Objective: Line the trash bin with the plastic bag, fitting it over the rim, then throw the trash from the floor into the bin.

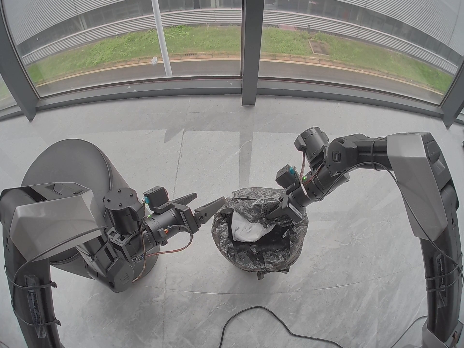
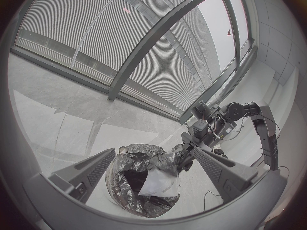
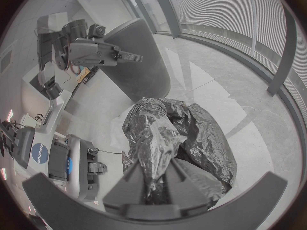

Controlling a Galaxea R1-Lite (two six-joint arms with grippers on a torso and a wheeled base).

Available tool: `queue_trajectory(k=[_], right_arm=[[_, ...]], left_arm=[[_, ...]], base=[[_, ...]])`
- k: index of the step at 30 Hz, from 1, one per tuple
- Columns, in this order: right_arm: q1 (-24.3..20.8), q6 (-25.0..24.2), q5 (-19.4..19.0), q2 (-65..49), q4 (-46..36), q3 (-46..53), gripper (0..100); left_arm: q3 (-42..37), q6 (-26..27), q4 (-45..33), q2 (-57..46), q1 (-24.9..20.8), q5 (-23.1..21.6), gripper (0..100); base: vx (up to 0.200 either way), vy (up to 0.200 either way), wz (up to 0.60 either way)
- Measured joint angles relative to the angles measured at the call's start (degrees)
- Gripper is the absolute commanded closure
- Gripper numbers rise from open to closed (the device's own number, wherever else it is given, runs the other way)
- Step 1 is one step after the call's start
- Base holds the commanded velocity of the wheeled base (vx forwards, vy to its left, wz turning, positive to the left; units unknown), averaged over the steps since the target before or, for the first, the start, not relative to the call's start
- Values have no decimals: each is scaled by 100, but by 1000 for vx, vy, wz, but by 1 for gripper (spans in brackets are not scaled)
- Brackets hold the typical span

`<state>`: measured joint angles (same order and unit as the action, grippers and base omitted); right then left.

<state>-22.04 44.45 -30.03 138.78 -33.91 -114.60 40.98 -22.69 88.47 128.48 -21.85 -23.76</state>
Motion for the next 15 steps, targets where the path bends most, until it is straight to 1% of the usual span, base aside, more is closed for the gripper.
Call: queue_trajectory(k=[4,15], right_arm=[[0,161,11,111,-21,0,0],[-15,191,33,273,33,0,0]], left_arm=[[-15,6,0,13,51,0,0],[-204,24,0,-22,116,1,0]], base=[[0,0,0],[0,0,0]])
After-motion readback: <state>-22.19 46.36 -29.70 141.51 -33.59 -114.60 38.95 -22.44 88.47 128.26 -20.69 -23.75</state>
